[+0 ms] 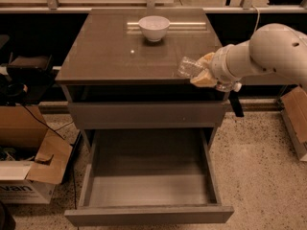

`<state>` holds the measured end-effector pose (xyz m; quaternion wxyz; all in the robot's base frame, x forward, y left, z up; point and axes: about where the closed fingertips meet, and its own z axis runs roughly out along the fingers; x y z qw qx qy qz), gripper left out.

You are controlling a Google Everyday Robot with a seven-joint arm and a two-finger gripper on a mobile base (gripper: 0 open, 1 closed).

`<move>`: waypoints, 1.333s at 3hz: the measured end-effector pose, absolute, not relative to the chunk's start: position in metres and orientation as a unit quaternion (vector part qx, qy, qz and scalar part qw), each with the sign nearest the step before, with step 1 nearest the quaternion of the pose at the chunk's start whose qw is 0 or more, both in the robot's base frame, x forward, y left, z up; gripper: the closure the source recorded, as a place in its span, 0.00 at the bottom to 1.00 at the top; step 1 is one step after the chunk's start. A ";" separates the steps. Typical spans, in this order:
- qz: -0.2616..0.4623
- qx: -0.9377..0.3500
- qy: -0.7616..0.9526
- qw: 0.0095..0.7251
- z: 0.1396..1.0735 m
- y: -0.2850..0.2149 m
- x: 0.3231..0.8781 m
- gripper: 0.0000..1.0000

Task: Pick water bottle from middle drawer and place on counter

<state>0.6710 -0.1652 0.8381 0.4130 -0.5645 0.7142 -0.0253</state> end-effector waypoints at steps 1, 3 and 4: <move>-0.038 -0.563 0.705 0.429 0.847 -0.166 0.713 1.00; -0.039 -0.578 0.673 0.460 0.862 -0.134 0.790 0.97; -0.026 -0.583 0.659 0.476 0.863 -0.115 0.809 0.75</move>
Offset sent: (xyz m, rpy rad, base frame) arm 0.1258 0.0105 0.0354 -0.0092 -0.1322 0.0160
